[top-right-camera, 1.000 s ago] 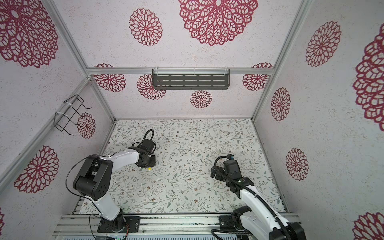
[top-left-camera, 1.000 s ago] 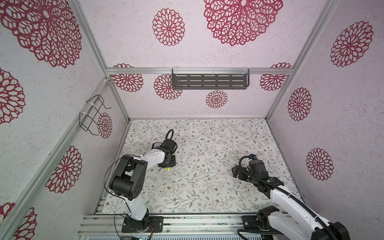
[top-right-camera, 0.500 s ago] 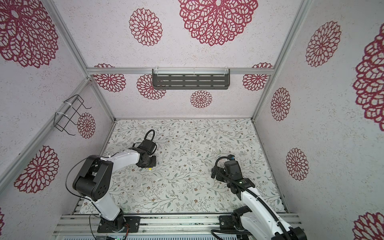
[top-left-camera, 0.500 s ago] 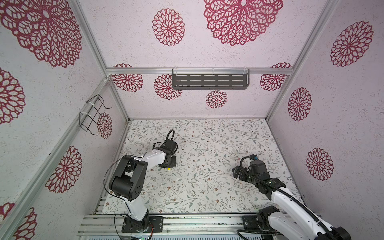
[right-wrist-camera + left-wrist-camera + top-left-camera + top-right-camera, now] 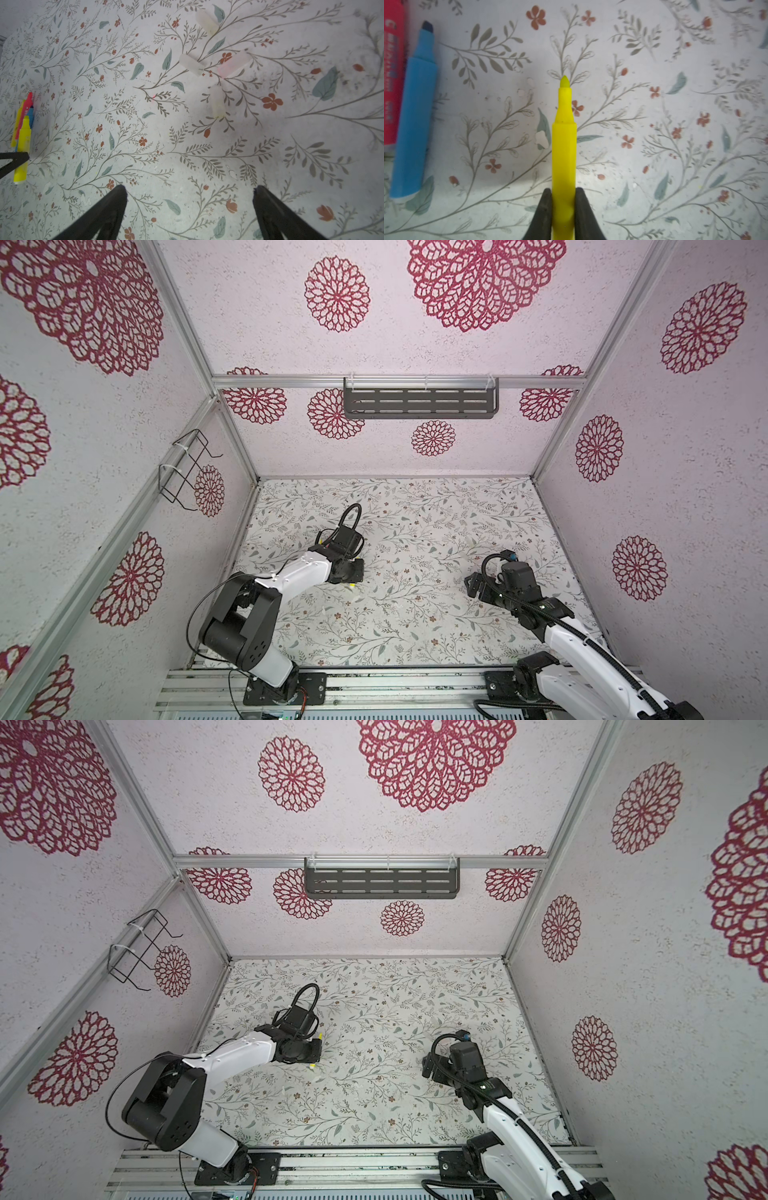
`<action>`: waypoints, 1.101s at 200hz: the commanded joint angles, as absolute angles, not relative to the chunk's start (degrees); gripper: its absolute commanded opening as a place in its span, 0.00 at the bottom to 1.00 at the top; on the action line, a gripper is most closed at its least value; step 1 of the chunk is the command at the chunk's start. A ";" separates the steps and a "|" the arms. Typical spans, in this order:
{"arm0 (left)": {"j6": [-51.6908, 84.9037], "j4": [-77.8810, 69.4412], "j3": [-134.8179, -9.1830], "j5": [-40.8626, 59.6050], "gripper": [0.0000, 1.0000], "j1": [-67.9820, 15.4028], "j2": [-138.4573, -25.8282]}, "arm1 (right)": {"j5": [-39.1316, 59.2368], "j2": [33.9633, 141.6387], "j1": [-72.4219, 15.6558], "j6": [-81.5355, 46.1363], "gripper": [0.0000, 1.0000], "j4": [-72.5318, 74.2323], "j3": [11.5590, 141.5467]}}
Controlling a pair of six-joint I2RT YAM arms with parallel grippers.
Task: Insert the pens into the pen caps
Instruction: 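Raise the yellow highlighter upright with the left gripper while the right gripper approaches it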
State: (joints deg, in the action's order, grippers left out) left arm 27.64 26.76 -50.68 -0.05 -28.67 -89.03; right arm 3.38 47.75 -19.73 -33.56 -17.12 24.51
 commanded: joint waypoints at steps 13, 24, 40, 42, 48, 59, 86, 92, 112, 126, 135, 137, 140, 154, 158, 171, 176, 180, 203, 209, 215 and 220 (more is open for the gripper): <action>27.00 20.28 -47.82 3.08 0.02 -33.05 -82.40 | 16.72 46.50 -20.22 -34.16 0.96 -8.57 26.50; 26.94 17.74 -46.45 4.37 0.02 -34.26 -80.26 | 21.60 46.28 -20.61 -35.06 0.95 -4.27 25.96; 28.08 13.23 -44.17 6.53 0.03 -35.73 -77.24 | 27.04 46.10 -21.55 -36.75 0.93 2.58 24.96; 28.29 12.67 -43.89 6.75 0.03 -35.83 -76.90 | 27.66 46.13 -21.69 -36.96 0.93 3.61 24.78; 28.75 10.93 -43.02 7.15 0.03 -36.39 -75.87 | 29.03 46.18 -22.08 -37.60 0.92 6.07 24.35; 29.47 8.19 -41.59 7.42 0.03 -37.44 -74.00 | 31.10 46.85 -23.15 -39.12 0.92 10.63 24.00; 29.88 3.87 -39.17 6.55 0.02 -40.34 -69.42 | 31.56 49.51 -25.83 -40.08 0.88 15.12 25.24; 30.04 3.04 -38.75 6.44 0.02 -40.93 -68.51 | 31.39 50.42 -26.55 -40.19 0.86 15.80 25.75; 31.12 -0.90 -36.98 6.74 0.02 -42.54 -65.88 | 30.42 53.47 -29.02 -40.98 0.80 19.11 26.80; 32.11 -3.36 -35.77 6.74 0.02 -43.51 -64.79 | 30.26 55.76 -30.93 -41.94 0.78 22.23 27.27; 32.47 -4.69 -35.14 6.66 0.02 -44.17 -64.31 | 29.90 57.31 -32.30 -42.34 0.77 24.09 27.95; 32.55 -4.89 -35.07 6.61 0.02 -44.31 -64.20 | 29.80 57.53 -32.45 -42.35 0.77 24.30 28.04; 32.67 -5.27 -34.93 6.47 0.02 -44.54 -64.11 | 29.53 58.21 -33.03 -42.43 0.76 24.82 28.31; 32.85 -6.13 -34.54 5.94 0.02 -45.63 -63.92 | 29.01 60.04 -34.70 -42.38 0.74 26.02 29.77; 32.82 -6.15 -34.54 5.63 0.02 -45.91 -63.88 | 29.01 60.70 -35.19 -42.39 0.74 26.31 30.21; 32.52 -6.26 -34.45 4.85 0.02 -46.84 -63.62 | 28.94 62.55 -36.72 -42.23 0.73 27.14 31.88; 32.52 -6.31 -34.37 4.69 0.02 -47.09 -63.51 | 28.85 63.02 -37.09 -42.17 0.73 27.34 32.33; 32.56 -6.40 -34.32 4.68 0.02 -47.30 -63.41 | 28.83 63.54 -37.53 -42.06 0.72 27.65 32.87; 32.52 -6.61 -34.02 4.26 0.02 -48.03 -62.56 | 28.57 65.78 -38.70 -41.65 0.70 27.70 34.96; 32.60 -6.69 -33.93 4.18 0.02 -48.15 -62.43 | 28.50 66.31 -38.91 -41.51 0.69 27.69 35.44; 32.67 -6.82 -33.84 4.27 0.02 -48.22 -62.32 | 28.48 66.72 -39.23 -41.40 0.68 27.73 35.84; 32.79 -6.90 -33.79 4.27 0.02 -48.26 -62.25 | 28.48 67.07 -39.49 -41.40 0.67 27.75 36.10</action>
State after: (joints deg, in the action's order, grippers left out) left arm 31.86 -4.19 -34.63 5.19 -47.48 -63.72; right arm 28.75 65.89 -38.37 -41.67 24.62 33.34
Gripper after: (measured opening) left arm 0.181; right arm 0.690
